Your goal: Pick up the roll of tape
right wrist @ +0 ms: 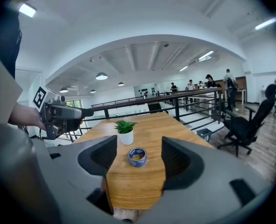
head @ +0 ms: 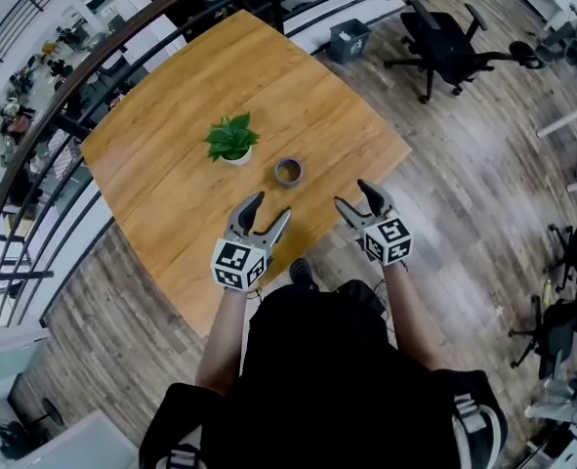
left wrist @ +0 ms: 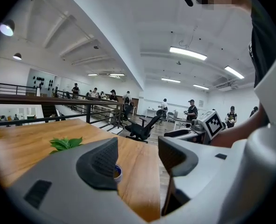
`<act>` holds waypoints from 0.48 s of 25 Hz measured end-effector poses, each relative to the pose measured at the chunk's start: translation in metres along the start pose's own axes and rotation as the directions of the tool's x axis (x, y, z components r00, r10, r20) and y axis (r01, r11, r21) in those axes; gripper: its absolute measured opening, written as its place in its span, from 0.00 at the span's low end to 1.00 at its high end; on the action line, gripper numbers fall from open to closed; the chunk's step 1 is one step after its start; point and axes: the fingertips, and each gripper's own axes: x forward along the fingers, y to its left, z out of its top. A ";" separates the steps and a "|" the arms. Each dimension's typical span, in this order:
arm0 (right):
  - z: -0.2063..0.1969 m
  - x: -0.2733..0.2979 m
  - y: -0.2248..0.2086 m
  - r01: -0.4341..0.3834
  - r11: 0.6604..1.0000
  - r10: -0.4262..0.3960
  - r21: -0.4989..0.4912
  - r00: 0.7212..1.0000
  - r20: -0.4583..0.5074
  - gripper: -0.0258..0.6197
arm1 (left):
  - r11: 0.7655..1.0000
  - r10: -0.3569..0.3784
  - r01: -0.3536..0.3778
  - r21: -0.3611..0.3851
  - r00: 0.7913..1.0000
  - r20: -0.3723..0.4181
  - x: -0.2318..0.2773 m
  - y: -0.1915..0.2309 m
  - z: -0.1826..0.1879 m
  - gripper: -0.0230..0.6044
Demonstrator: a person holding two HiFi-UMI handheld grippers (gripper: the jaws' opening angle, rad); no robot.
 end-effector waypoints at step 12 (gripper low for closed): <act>0.001 0.012 -0.001 0.039 0.999 -0.039 -0.004 0.999 -0.016 0.52 | 0.999 -0.040 0.039 -0.005 0.999 -0.020 0.010 0.023 -0.005 0.48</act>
